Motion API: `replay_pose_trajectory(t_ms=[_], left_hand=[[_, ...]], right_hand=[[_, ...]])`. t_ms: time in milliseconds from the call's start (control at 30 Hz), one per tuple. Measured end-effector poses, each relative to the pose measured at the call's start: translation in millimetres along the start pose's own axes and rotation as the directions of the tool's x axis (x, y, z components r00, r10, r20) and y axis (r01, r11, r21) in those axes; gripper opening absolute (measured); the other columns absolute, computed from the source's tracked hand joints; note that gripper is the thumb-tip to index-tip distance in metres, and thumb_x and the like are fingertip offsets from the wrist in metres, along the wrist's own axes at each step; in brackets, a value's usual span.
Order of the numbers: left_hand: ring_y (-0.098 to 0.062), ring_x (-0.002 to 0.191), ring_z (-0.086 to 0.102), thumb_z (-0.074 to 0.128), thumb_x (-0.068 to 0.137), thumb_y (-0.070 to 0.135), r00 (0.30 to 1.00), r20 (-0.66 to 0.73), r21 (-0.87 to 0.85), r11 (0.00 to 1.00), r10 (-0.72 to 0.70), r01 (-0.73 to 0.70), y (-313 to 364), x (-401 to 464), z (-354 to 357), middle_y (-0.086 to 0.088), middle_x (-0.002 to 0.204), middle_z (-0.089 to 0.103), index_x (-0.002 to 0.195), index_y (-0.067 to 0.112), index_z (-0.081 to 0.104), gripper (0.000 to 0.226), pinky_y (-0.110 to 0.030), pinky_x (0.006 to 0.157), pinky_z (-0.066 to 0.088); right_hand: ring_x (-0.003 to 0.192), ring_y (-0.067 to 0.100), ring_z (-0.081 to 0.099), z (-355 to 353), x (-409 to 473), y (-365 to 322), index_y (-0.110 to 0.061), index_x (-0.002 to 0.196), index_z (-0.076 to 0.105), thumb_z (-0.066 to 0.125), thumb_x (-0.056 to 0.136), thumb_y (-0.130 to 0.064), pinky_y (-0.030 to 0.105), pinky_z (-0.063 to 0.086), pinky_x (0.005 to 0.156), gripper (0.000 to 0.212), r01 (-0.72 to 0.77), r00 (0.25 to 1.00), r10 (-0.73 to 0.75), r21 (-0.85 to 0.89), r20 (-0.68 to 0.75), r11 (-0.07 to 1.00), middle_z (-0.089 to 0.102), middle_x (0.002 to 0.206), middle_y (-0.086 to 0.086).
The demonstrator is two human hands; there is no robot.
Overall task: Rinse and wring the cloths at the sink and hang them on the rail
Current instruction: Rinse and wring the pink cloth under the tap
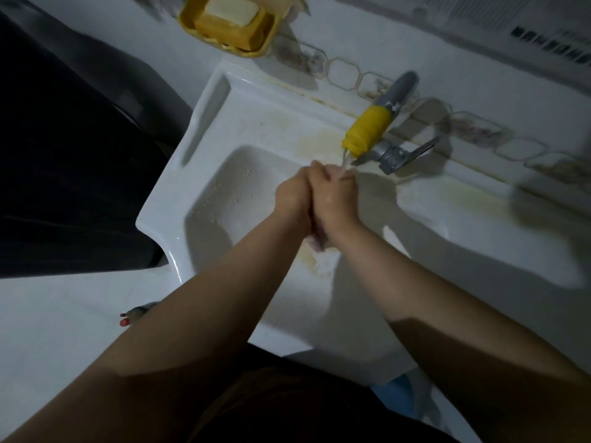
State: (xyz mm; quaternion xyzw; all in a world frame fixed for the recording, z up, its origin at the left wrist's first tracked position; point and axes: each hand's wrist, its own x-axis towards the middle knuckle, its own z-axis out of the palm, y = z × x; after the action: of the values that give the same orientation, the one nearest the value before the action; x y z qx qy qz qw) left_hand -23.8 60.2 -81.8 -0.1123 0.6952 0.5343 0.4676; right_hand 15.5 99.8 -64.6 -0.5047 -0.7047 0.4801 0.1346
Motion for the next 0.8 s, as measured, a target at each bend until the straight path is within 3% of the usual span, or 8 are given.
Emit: replay_pose_trajectory(t_ms=[100, 233, 300, 400, 500, 600, 667, 800], left_hand=[[-0.014, 0.050, 0.050, 0.039, 0.099, 0.043, 0.983, 0.155, -0.135, 0.984, -0.096, 0.117, 3, -9, -6, -0.002, 0.065, 0.051, 0.070, 0.019, 0.049, 0.039, -0.017, 0.040, 0.041], [-0.019, 0.050, 0.034, 0.034, 0.100, 0.044, 0.870, 0.487, -0.143, 0.975, -0.080, 0.169, -4, -17, -13, -0.007, 0.053, 0.043, 0.060, 0.009, 0.048, 0.055, -0.027, 0.048, 0.026], [-0.021, 0.064, 0.049, 0.033, 0.100, 0.049, 0.835, 0.547, -0.223, 0.951, -0.061, 0.216, 2, -18, -28, -0.010, 0.068, 0.060, 0.079, 0.006, 0.063, 0.057, -0.029, 0.059, 0.038], [-0.024, 0.078, 0.065, 0.039, 0.100, 0.038, 0.829, 0.559, -0.268, 0.938, -0.033, 0.218, 1, -13, -55, -0.013, 0.089, 0.069, 0.122, -0.001, 0.057, 0.048, -0.033, 0.072, 0.054], [-0.023, 0.079, 0.067, 0.054, 0.088, 0.002, 0.814, 0.579, -0.261, 0.956, 0.045, 0.133, -9, -10, -68, -0.017, 0.097, 0.064, 0.122, -0.003, 0.052, 0.034, -0.031, 0.070, 0.057], [-0.020, 0.076, 0.069, 0.050, 0.087, -0.016, 0.918, 0.381, -0.264, 0.964, 0.111, -0.007, -13, -9, -74, -0.011, 0.094, 0.065, 0.104, 0.016, 0.056, 0.036, -0.033, 0.064, 0.059], [-0.020, 0.071, 0.068, 0.051, 0.089, -0.012, 0.936, 0.314, -0.197, 0.975, 0.157, -0.098, -10, -7, -77, -0.010, 0.092, 0.063, 0.105, 0.022, 0.057, 0.037, -0.036, 0.063, 0.057], [-0.016, 0.063, 0.064, 0.058, 0.091, -0.002, 0.920, 0.272, -0.075, 0.959, 0.283, -0.274, 9, -9, -77, -0.009, 0.082, 0.059, 0.104, 0.020, 0.055, 0.026, -0.030, 0.058, 0.054]], right_hand=[[0.073, 0.027, 0.057, -2, -3, -2, -0.003, 0.079, 0.067, 0.049, 0.096, -0.031, 0.034, 0.041, 0.067, 0.037, 0.014, 1.000, -0.012, -0.106, 0.019, 0.994, 0.067, 0.082, 0.020], [0.076, 0.027, 0.061, -23, 36, 11, -0.009, 0.074, 0.063, 0.049, 0.095, -0.036, 0.029, 0.046, 0.071, 0.036, -0.137, 0.985, 0.151, -0.154, 0.083, 0.978, 0.069, 0.083, 0.016], [0.057, 0.016, 0.055, -32, 42, 22, -0.015, 0.071, 0.056, 0.051, 0.093, -0.029, 0.018, 0.044, 0.050, 0.027, -0.298, 0.942, 0.284, 0.054, 0.177, 0.953, 0.064, 0.065, 0.002], [0.043, 0.012, 0.042, -48, 47, 32, -0.022, 0.072, 0.051, 0.055, 0.091, -0.035, 0.013, 0.022, 0.034, 0.024, -0.556, 0.826, 0.427, 0.411, 0.368, 0.722, 0.055, 0.052, -0.004], [0.040, 0.008, 0.043, -57, 46, 35, -0.022, 0.069, 0.054, 0.055, 0.093, -0.039, 0.016, 0.026, 0.034, 0.030, -0.624, 0.776, 0.411, 0.489, 0.478, 0.610, 0.055, 0.051, -0.004], [0.055, 0.013, 0.047, -63, 36, 27, -0.027, 0.094, 0.057, 0.060, 0.091, -0.019, 0.016, 0.028, 0.042, 0.009, -0.485, 0.840, 0.362, 0.261, 0.404, 0.835, 0.061, 0.066, -0.003], [0.063, 0.016, 0.048, -64, 30, 28, -0.033, 0.112, 0.049, 0.053, 0.091, -0.011, 0.019, 0.033, 0.045, 0.031, -0.214, 0.911, 0.211, -0.030, 0.354, 0.976, 0.057, 0.077, 0.001], [0.069, 0.006, 0.053, -67, 9, 25, -0.024, 0.088, 0.060, 0.058, 0.091, -0.040, 0.007, 0.036, 0.048, 0.016, 0.119, 0.783, 0.033, -0.201, 0.621, 0.972, 0.058, 0.073, -0.010]])
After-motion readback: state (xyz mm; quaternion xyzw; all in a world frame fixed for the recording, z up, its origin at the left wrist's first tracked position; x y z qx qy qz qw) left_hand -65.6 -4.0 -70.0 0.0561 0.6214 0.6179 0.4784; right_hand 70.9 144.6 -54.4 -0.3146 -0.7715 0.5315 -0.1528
